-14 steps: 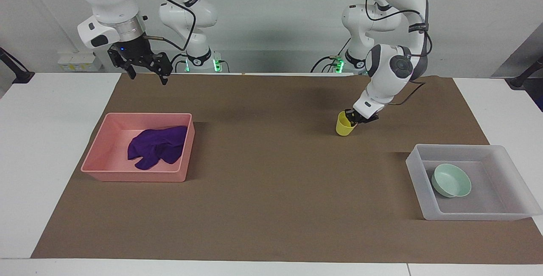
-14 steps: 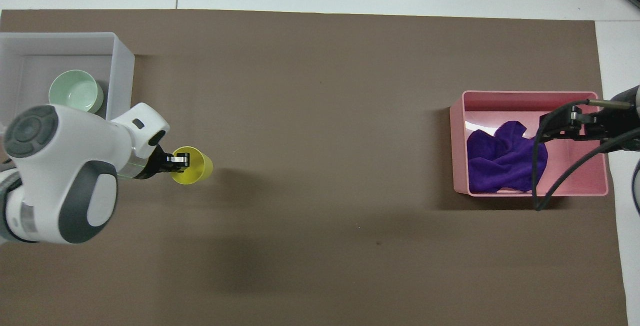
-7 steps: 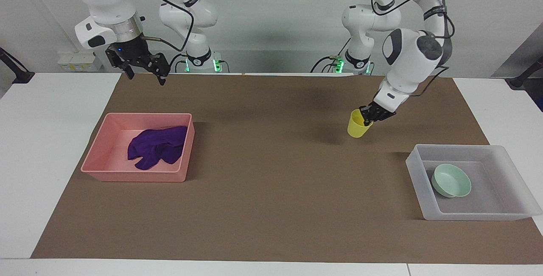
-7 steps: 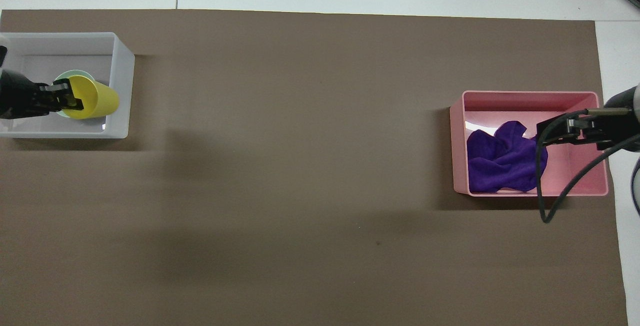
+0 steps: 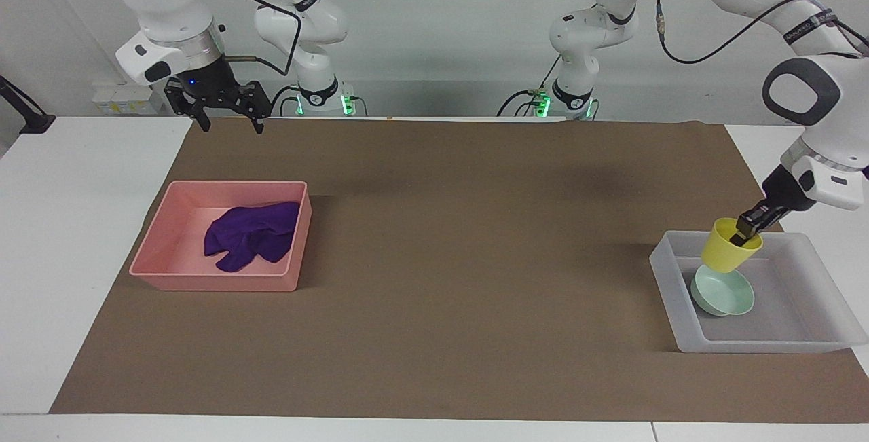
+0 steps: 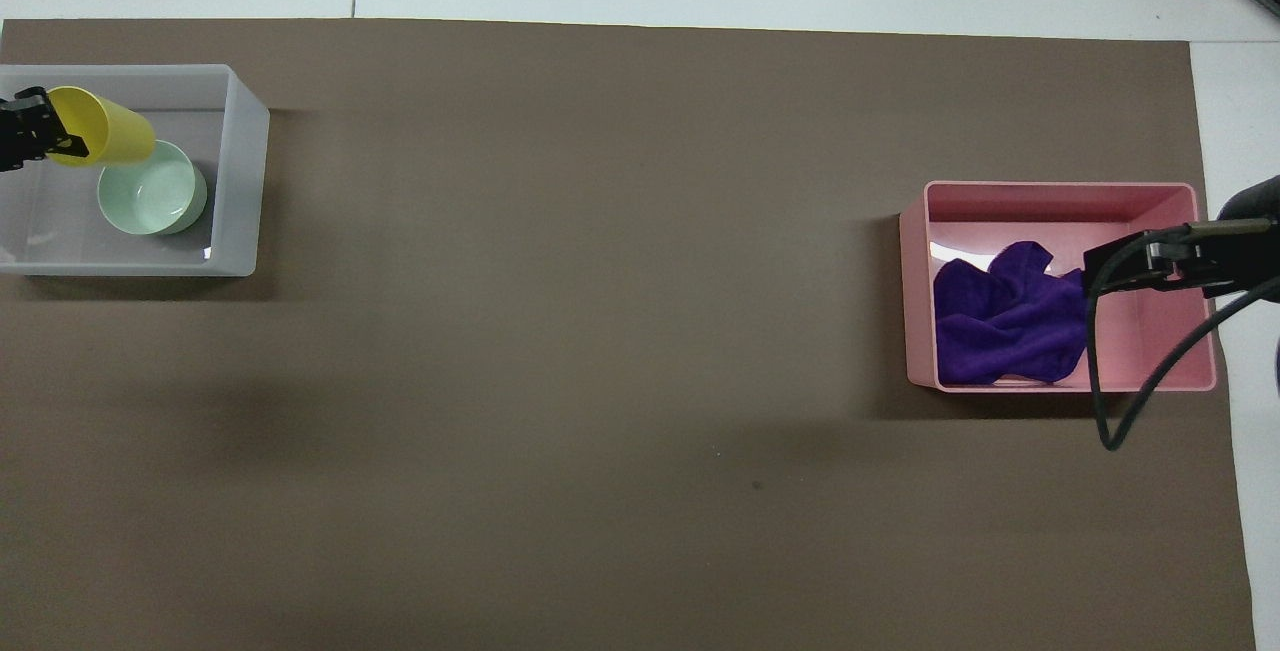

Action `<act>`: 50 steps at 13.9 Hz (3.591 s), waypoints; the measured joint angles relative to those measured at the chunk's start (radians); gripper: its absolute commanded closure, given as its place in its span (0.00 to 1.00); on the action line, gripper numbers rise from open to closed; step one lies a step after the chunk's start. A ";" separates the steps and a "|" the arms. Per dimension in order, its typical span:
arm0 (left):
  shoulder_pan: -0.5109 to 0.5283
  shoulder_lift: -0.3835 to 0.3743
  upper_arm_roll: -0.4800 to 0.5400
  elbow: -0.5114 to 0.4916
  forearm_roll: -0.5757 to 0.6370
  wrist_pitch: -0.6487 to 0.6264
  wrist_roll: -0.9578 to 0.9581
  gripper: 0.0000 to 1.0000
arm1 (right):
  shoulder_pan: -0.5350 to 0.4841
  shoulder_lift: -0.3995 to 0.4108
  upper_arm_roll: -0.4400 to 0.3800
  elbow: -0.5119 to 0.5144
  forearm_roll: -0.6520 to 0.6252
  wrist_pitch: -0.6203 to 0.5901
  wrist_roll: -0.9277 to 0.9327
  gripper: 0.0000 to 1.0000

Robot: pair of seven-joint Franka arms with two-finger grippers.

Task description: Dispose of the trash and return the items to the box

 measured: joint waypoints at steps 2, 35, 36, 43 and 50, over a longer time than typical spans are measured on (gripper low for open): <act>0.003 0.015 0.000 0.009 0.000 0.005 0.000 1.00 | 0.000 0.000 0.000 -0.001 0.000 0.000 0.000 0.00; -0.066 -0.077 -0.034 0.135 0.163 -0.265 0.194 0.00 | 0.000 0.000 0.000 -0.001 0.000 0.000 0.000 0.00; -0.098 -0.111 -0.036 0.134 0.163 -0.316 0.190 0.00 | 0.000 0.000 -0.001 -0.001 0.000 0.000 0.000 0.00; -0.134 -0.252 -0.032 0.130 0.182 -0.525 0.185 0.00 | 0.000 0.000 0.000 -0.001 0.000 0.000 0.000 0.00; -0.260 -0.251 -0.032 0.122 0.257 -0.574 0.148 0.00 | 0.000 0.000 -0.001 -0.001 0.000 0.000 0.000 0.00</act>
